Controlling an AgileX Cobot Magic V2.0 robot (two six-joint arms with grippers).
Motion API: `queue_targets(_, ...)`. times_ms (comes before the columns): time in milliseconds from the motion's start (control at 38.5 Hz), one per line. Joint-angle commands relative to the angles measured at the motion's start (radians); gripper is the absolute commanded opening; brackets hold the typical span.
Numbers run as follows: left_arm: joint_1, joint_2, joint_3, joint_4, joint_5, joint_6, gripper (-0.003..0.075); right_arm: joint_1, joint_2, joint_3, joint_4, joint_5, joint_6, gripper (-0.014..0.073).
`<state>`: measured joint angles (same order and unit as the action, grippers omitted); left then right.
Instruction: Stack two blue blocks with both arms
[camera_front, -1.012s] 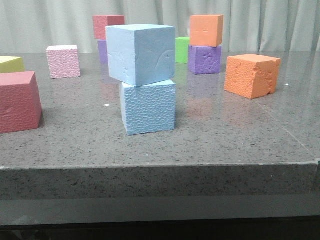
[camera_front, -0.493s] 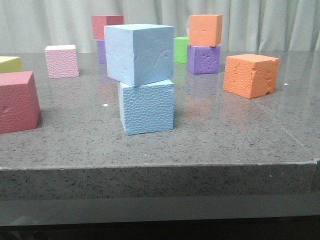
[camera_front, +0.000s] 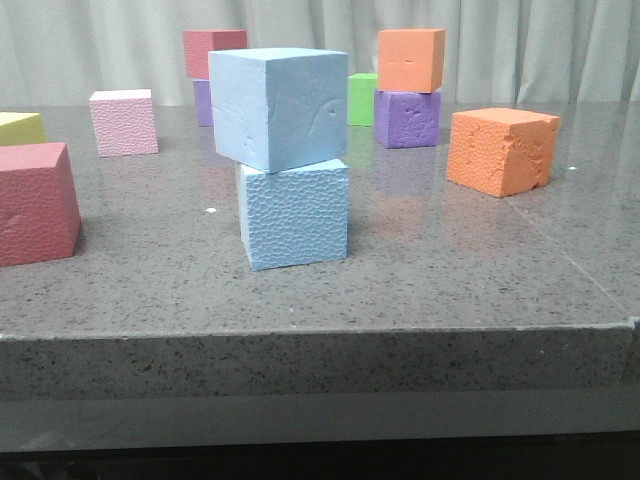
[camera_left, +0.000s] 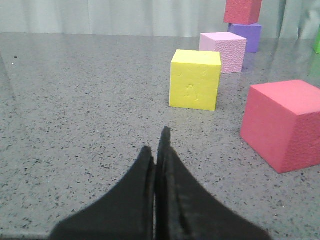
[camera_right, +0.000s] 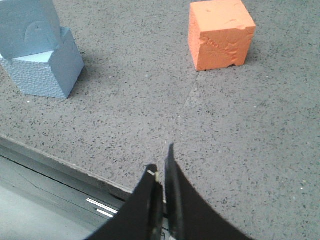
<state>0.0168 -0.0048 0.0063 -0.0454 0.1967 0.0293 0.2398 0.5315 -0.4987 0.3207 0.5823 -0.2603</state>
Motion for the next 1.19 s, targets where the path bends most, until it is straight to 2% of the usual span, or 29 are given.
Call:
queue_targets(0,0.004,-0.018,0.001,-0.009,-0.09,-0.008,-0.002,-0.005,-0.001,-0.027,0.003,-0.063,-0.009,0.0035)
queue_targets(363,0.004,-0.018,0.001,-0.009,-0.09,-0.008,-0.002,-0.005,-0.004,-0.024,0.002,-0.079,-0.009,0.0035)
queue_targets(415,0.004,-0.018,0.001,-0.009,-0.09,-0.008,-0.002,-0.008,-0.018,-0.011,-0.016,-0.129,-0.009,0.0035)
queue_targets(467,0.004,-0.018,0.001,-0.009,-0.09,-0.008,-0.002,-0.026,-0.044,0.025,-0.043,-0.238,0.002,0.0035)
queue_targets(597,0.004,-0.018,0.001,-0.009,-0.09,-0.008,-0.002,-0.11,-0.146,0.163,-0.089,-0.448,0.045,0.0035)
queue_targets(726,0.004,-0.018,0.001,-0.009,-0.09,-0.008,-0.002,-0.211,-0.275,0.305,-0.133,-0.549,0.119,0.0035)
queue_targets(830,0.004,-0.018,0.001,-0.009,-0.09,-0.008,-0.002,-0.263,-0.367,0.392,-0.169,-0.557,0.142,0.0035)
queue_targets(960,0.004,-0.018,0.001,-0.009,-0.09,-0.008,-0.002,-0.273,-0.459,0.472,-0.17,-0.531,0.142,0.0035)
queue_targets(1038,0.004,-0.018,0.001,-0.009,-0.09,-0.008,-0.002,-0.273,-0.524,0.521,-0.17,-0.5,0.142,0.0035)
queue_targets(1089,0.004,-0.018,0.001,-0.009,-0.09,-0.008,-0.002,-0.273,-0.565,0.52,-0.17,-0.429,0.141,0.0035)
queue_targets(1167,0.004,-0.018,0.001,-0.009,-0.09,-0.008,-0.002,-0.273,-0.56,0.52,-0.17,-0.392,0.141,0.0035)
